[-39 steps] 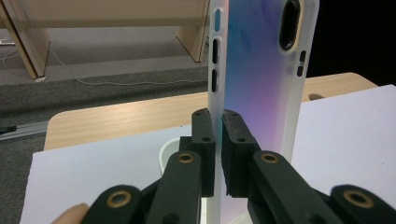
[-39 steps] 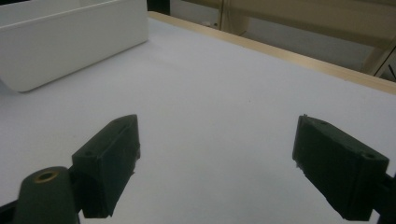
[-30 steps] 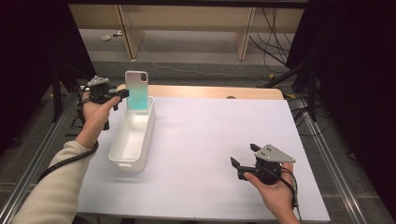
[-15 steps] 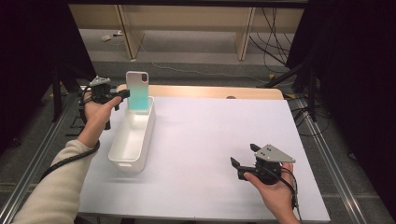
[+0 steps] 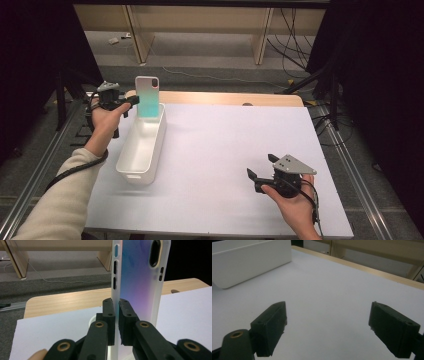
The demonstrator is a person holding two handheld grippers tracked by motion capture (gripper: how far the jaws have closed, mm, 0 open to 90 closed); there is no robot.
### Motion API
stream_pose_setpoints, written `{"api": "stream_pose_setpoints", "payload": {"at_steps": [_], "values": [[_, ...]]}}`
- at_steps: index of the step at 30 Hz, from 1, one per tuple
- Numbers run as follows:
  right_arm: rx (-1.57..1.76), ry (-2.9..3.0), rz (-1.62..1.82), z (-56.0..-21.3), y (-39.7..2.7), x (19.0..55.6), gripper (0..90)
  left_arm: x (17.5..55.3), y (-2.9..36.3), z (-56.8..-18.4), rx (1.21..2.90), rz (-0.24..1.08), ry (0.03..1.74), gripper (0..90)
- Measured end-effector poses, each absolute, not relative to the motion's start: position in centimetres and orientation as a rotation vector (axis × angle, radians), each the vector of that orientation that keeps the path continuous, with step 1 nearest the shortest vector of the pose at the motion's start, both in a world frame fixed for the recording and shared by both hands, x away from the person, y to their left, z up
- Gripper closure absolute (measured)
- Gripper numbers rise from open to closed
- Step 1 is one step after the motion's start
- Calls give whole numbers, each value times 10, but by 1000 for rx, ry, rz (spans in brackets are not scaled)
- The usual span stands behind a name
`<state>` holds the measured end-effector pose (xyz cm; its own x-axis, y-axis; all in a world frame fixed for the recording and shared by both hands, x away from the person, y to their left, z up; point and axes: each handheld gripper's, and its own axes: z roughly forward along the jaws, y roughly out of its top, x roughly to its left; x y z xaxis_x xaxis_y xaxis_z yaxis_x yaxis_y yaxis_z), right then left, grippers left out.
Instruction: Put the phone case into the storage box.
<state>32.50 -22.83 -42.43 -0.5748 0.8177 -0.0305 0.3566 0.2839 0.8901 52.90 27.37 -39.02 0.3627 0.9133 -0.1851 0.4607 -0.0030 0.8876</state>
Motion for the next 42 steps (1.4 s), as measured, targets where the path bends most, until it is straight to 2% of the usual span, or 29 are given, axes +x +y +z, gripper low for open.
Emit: {"api": "stream_pose_setpoints", "payload": {"at_steps": [42], "values": [[1061,2047,1284,-424,-228,322,162,537,269,-395,1644,570,1271,847]]}}
